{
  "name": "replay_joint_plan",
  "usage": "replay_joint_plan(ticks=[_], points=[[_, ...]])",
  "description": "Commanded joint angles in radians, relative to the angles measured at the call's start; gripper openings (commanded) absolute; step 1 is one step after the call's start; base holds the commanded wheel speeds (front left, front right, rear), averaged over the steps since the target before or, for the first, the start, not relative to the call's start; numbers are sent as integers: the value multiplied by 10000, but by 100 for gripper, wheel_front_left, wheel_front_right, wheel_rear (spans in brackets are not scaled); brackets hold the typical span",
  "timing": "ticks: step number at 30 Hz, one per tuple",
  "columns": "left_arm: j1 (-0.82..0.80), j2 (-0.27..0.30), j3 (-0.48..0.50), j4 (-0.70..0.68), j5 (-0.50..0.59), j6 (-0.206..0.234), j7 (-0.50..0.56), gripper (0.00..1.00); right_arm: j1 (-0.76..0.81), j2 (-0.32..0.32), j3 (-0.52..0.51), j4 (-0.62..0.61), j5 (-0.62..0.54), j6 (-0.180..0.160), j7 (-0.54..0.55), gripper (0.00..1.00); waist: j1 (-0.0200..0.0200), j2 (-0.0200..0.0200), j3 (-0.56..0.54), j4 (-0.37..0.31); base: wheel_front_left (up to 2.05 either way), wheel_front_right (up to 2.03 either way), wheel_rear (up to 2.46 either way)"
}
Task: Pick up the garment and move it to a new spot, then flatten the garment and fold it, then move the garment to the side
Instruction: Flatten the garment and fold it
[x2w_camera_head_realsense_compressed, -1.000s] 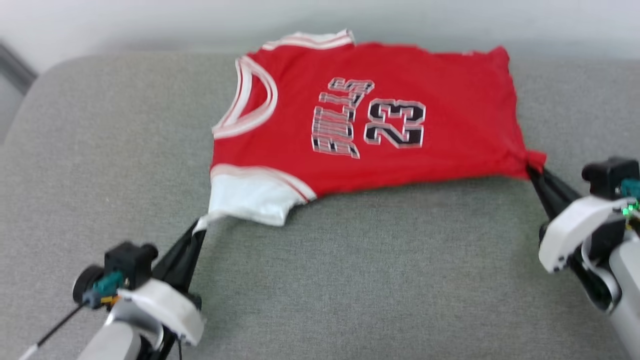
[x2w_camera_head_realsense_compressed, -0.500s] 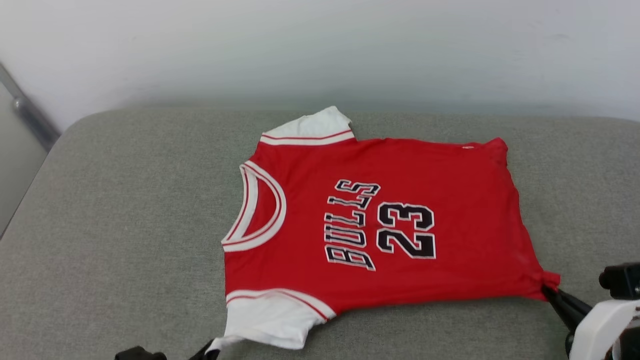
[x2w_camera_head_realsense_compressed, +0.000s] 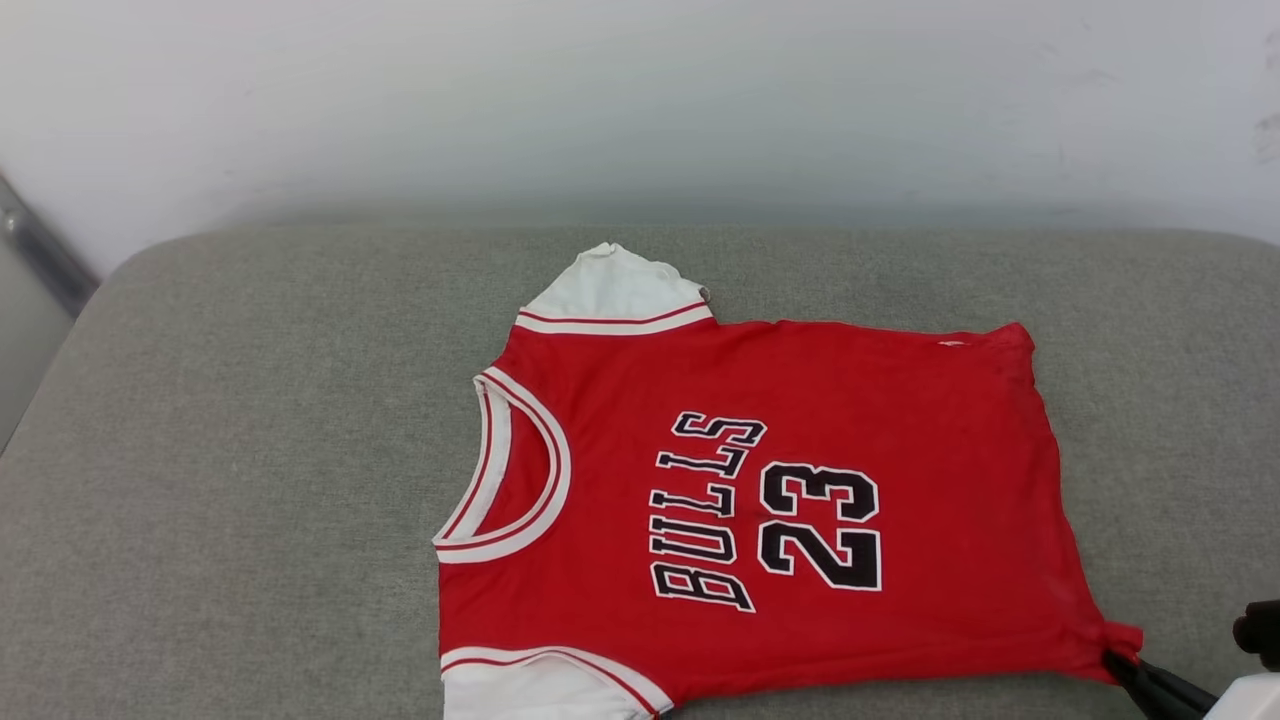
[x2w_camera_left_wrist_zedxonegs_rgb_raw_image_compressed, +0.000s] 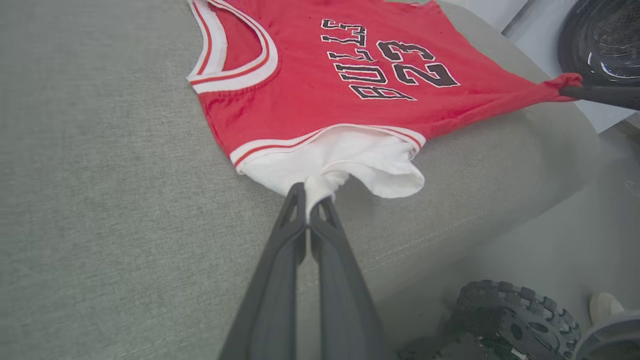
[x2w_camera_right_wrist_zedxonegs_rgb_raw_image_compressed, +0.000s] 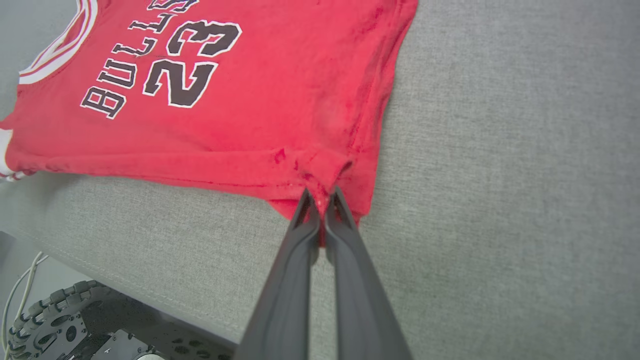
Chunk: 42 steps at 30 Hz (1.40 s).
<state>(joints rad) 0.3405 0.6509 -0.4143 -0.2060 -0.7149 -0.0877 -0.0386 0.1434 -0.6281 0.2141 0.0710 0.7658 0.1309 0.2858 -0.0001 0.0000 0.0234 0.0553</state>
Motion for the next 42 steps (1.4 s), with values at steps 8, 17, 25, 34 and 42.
replay_joint_plan(ticks=[8, 17, 25, 34, 42], points=[[-1610, -137, 640, -417, 367, 35, -724, 0, -416, 311, -710, -877, -316, -4, 542, 0, 1, 0, 855, -119, 0, 0, 0], [-3752, -228, 703, 108, 754, -136, -793, 0, -1873, 493, -679, -682, -1148, -4, 721, 0, 1, 0, 2198, -237, 0, 0, 0], [-5425, -439, 376, 1518, 835, -242, -370, 0, -2948, 468, -377, -110, -1654, -4, 995, 0, 1, 0, 3036, -175, 0, 0, 0], [-6644, -1076, -199, 4063, 745, -310, -7, 100, -3565, 683, 42, 588, -1922, -4, 1064, 100, 1, 0, 3142, -110, 0, 0, 0], [-6174, -1297, 20, 4483, 657, 146, -656, 100, -3394, 876, 9, 737, -2139, -4, 1388, 100, 1, 0, 2383, -137, 0, 0, 0]])
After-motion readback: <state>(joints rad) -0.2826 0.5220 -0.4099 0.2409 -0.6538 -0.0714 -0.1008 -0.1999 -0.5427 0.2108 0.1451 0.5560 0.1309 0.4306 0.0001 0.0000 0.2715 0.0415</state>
